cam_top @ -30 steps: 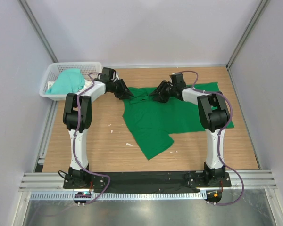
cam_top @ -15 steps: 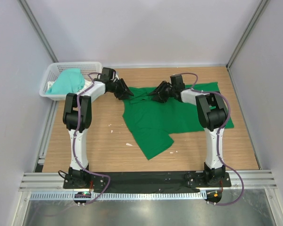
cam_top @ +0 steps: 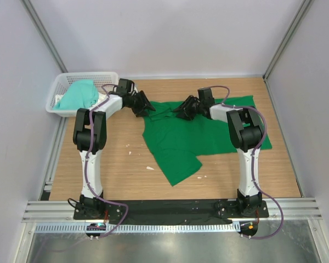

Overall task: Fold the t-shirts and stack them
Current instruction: Fold the tshirt

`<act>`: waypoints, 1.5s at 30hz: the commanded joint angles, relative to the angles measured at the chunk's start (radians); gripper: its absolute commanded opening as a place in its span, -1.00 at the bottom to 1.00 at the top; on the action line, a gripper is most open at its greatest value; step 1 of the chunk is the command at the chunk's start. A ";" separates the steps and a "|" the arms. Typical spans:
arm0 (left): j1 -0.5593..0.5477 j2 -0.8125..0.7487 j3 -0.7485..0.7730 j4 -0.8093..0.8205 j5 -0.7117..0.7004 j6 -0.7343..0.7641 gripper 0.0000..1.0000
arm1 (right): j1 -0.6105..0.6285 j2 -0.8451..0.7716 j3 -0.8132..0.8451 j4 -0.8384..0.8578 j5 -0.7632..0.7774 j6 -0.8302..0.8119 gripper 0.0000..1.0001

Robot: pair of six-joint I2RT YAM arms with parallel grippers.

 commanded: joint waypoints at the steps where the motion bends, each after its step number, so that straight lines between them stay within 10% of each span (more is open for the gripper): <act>1: 0.011 -0.024 0.007 -0.003 -0.019 0.035 0.04 | 0.009 0.003 0.022 0.033 0.011 0.009 -0.14; 19: 0.016 0.024 0.032 -0.030 -0.006 0.032 0.05 | 0.007 0.023 0.043 0.024 0.017 0.009 -0.18; 35: 0.014 0.070 0.101 -0.024 0.021 0.020 -1.00 | 0.004 0.000 0.083 0.027 -0.001 0.062 -0.92; 45: 0.014 0.016 0.088 -0.044 0.013 0.016 -0.99 | -0.019 -0.029 0.074 0.039 -0.003 0.098 -0.97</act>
